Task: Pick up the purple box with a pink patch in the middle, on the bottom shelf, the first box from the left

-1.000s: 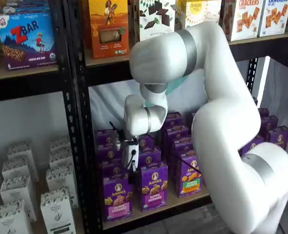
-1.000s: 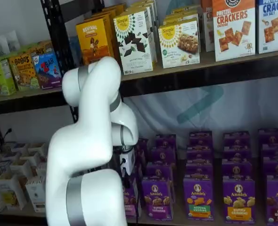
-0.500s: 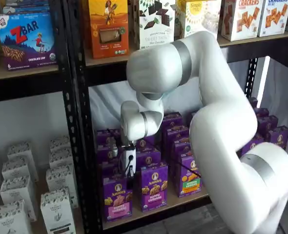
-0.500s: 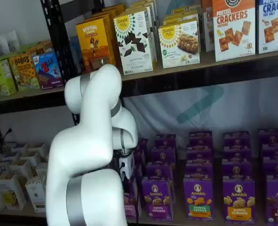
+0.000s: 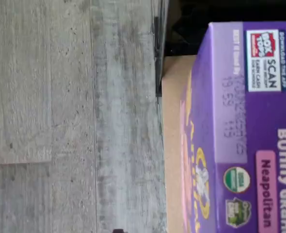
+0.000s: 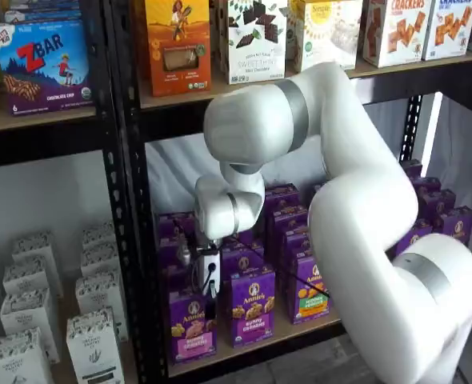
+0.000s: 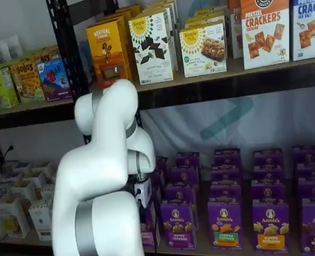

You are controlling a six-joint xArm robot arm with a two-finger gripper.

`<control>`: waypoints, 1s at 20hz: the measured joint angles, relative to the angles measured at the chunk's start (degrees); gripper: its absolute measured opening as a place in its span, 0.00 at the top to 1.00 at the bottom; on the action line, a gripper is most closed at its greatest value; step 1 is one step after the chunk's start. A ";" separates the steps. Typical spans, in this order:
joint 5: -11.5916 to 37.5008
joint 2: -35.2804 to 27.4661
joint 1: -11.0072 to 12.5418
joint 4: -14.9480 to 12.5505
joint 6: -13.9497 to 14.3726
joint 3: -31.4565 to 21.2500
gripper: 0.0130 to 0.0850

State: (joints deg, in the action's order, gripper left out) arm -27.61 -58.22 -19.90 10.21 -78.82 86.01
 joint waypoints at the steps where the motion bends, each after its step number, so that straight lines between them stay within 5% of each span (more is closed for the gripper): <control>1: 0.04 -0.18 -0.06 0.05 0.00 0.13 0.00; 5: 0.00 -0.63 -0.17 0.25 -0.06 0.53 0.00; 16: 0.82 -0.89 -0.27 0.42 -0.16 0.32 0.33; 20: 1.57 -0.97 -0.33 -0.20 0.42 0.14 0.33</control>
State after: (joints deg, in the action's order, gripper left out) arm -26.04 -59.19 -20.23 10.01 -78.41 86.15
